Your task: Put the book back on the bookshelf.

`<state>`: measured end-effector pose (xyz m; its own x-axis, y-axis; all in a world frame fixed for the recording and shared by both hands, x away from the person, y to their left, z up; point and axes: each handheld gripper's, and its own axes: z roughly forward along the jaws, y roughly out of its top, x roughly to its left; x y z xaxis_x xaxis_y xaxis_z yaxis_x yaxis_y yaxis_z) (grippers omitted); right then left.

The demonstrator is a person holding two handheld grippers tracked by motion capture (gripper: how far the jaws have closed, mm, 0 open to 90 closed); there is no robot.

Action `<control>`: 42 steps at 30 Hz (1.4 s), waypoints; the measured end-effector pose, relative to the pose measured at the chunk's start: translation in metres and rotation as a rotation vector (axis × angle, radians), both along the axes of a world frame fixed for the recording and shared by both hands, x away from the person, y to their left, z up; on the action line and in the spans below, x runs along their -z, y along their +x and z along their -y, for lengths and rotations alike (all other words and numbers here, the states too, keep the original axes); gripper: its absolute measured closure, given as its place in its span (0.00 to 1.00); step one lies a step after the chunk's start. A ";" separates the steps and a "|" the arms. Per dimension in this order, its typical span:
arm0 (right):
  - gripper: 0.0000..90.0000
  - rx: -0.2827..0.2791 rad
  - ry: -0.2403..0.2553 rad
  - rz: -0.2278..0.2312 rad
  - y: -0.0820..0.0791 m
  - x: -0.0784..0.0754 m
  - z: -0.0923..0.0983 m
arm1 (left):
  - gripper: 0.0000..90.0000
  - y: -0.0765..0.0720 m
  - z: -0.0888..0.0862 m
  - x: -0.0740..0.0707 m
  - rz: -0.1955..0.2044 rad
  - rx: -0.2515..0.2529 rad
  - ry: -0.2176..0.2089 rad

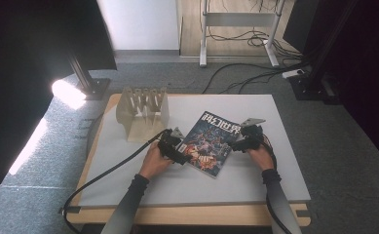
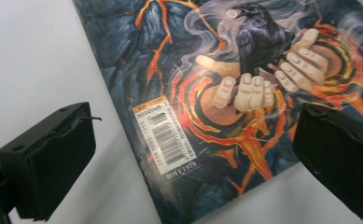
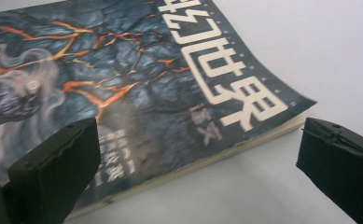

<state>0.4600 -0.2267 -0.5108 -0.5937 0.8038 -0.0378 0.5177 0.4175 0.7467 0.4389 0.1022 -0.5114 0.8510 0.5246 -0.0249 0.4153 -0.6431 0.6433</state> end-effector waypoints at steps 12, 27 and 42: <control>0.00 0.009 0.022 -0.045 0.040 0.018 0.009 | 0.00 0.004 0.002 0.014 -0.047 0.000 -0.052; 0.03 -0.026 0.103 -0.081 0.046 0.023 0.013 | 0.00 -0.001 0.002 0.016 -0.035 0.011 -0.069; 0.02 -0.046 0.097 -0.080 0.014 0.024 0.002 | 0.00 -0.032 -0.013 0.015 -0.044 0.031 -0.059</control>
<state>0.4740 -0.2286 -0.5345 -0.6279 0.7733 0.0875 0.5592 0.3701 0.7418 0.4074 0.1148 -0.5263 0.8640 0.4949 -0.0929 0.4249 -0.6175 0.6619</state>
